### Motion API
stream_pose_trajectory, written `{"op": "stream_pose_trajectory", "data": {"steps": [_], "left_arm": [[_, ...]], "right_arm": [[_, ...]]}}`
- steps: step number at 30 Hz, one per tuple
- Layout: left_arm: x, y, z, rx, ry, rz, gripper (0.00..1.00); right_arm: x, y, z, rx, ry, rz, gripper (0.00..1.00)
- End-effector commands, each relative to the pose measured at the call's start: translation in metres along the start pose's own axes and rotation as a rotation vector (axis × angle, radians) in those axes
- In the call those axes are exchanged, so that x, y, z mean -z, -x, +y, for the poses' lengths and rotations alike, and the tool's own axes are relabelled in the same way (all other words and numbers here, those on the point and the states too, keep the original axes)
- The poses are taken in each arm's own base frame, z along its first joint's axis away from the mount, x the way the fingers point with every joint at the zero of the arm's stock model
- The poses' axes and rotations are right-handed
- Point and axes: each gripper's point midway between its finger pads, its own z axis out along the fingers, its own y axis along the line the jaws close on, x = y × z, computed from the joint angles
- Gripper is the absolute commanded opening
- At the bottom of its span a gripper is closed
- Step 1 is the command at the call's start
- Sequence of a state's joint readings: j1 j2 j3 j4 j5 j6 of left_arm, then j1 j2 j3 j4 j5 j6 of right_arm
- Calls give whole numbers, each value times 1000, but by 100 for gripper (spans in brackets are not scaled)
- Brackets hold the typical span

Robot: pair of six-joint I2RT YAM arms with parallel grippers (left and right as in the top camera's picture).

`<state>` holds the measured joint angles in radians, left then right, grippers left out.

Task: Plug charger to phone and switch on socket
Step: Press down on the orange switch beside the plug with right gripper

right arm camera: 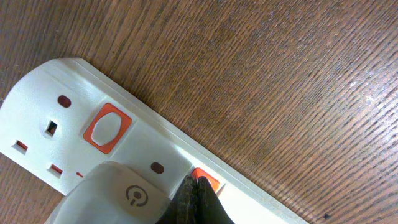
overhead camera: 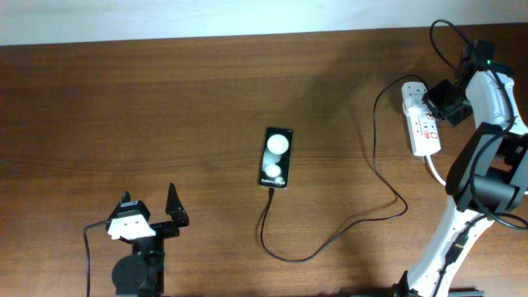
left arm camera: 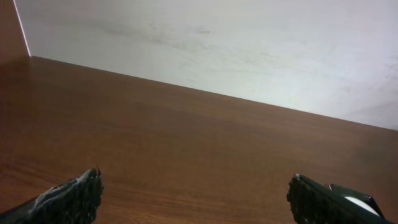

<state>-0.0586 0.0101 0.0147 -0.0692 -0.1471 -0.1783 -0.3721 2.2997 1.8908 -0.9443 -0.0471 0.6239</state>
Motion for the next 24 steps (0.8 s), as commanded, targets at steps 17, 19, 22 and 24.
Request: {"op": "stream_pose_trajectory", "data": {"steps": [17,19,22,24], "left_arm": [[0,-1,1,-15,4,-1,99],[0,-1,1,-15,4,-1,99],[0,-1,1,-15,4,-1,99],[0,-1,1,-16,4,-1,99]], "right_arm": [[-27,-47,27,79,4,125,4],[-27,-43,25,83,-7,107,4],[-26,-38,20,82,-25,93,4],[-22,-29,16,64,-21,82,4]]}}
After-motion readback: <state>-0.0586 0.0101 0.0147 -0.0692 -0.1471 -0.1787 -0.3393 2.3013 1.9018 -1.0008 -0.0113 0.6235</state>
